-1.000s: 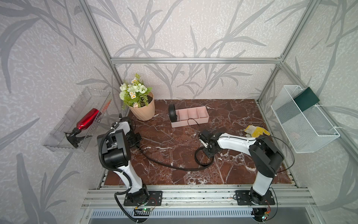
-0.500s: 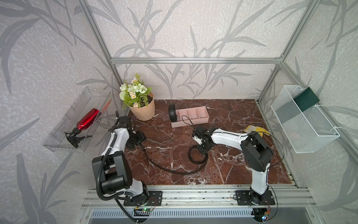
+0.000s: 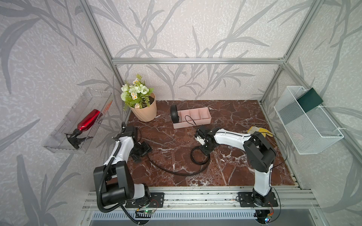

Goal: Place the belts into the storage roll
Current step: Roll the belt at the center of the board.

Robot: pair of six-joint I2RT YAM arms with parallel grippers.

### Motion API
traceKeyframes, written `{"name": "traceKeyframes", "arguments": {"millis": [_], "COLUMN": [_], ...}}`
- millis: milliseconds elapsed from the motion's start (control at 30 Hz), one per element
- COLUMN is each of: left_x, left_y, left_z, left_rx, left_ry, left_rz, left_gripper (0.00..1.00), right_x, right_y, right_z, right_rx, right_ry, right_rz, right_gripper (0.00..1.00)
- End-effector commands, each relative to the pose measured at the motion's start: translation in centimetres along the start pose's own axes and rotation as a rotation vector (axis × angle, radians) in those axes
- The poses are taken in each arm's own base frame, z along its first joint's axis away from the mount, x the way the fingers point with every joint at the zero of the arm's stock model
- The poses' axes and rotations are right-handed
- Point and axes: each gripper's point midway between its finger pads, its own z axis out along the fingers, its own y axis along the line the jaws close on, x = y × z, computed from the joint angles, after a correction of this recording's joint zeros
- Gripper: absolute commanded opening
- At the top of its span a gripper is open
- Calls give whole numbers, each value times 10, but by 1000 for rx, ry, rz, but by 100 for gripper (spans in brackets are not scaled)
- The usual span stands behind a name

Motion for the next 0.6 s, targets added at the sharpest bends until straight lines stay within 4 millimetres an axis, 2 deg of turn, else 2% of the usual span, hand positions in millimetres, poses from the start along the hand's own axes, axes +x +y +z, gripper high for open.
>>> {"name": "traceKeyframes", "arguments": {"millis": [0, 133, 200, 333, 367, 500, 567], "left_x": [3, -3, -1, 4, 6, 17, 29], "left_y": [-4, -10, -14, -20, -22, -37, -48], "left_z": [10, 19, 29, 44, 47, 57, 62], "left_rx": [15, -8, -2, -12, -10, 0, 3], "left_ry": [39, 30, 62, 82, 93, 135, 163], "left_rz": [-42, 12, 19, 51, 60, 122, 171], "left_gripper": [58, 33, 27, 10, 3, 0, 0], "right_x": [-1, 4, 8, 17, 19, 24, 26], "right_y": [-13, -11, -11, -12, -13, -13, -13], "right_z": [16, 20, 19, 12, 9, -1, -6], "right_rx": [26, 12, 11, 18, 21, 23, 21], "right_ry": [14, 6, 6, -2, -3, -23, -38], "right_rz": [22, 19, 20, 8, 5, 4, 4], "right_gripper": [0, 0, 0, 0, 0, 0, 0]}}
